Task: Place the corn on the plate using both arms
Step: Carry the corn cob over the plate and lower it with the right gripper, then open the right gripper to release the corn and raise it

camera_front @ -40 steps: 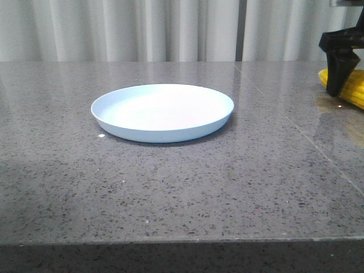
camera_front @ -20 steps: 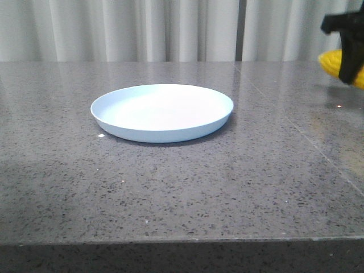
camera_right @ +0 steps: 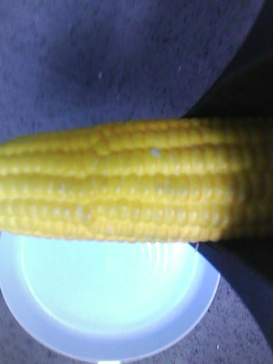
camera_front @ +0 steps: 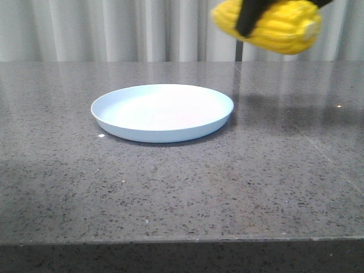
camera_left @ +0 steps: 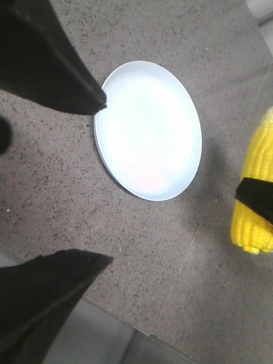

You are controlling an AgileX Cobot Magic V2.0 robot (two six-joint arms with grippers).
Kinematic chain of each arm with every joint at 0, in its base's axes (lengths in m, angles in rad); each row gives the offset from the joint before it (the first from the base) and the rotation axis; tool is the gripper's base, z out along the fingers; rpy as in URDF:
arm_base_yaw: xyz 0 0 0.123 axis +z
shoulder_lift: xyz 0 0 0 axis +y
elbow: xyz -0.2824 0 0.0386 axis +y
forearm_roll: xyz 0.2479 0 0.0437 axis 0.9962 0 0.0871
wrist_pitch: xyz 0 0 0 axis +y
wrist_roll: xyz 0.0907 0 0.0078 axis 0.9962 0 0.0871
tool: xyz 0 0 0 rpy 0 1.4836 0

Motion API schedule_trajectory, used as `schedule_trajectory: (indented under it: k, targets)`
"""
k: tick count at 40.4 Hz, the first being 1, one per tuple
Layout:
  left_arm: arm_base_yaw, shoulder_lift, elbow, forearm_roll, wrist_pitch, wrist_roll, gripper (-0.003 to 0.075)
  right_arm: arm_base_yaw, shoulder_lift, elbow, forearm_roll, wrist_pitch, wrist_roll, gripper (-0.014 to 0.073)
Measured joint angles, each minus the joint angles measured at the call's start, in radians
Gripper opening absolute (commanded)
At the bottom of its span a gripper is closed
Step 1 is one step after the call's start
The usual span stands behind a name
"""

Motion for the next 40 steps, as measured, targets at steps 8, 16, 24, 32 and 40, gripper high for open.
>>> schedule_trajectory:
  k: [8, 16, 24, 32, 40]
  targets:
    - [0.000, 0.000, 0.000, 0.000, 0.000, 0.000, 0.0494, 0.119, 0.072, 0.000, 0.014, -0.109, 0.051, 0.0258]
    - [0.000, 0.000, 0.000, 0.000, 0.000, 0.000, 0.0494, 0.155, 0.157, 0.000, 0.014, -0.254, 0.194, 0.0258]
    - [0.000, 0.000, 0.000, 0.000, -0.002, 0.000, 0.0494, 0.161, 0.221, 0.000, 0.014, -0.325, 0.262, 0.0351]
    - [0.000, 0.000, 0.000, 0.000, -0.002, 0.000, 0.0494, 0.161, 0.257, 0.000, 0.014, -0.338, 0.273, 0.0559]
    - [0.000, 0.000, 0.000, 0.000, -0.002, 0.000, 0.0494, 0.162, 0.218, 0.000, 0.012, -0.338, 0.274, 0.0643]
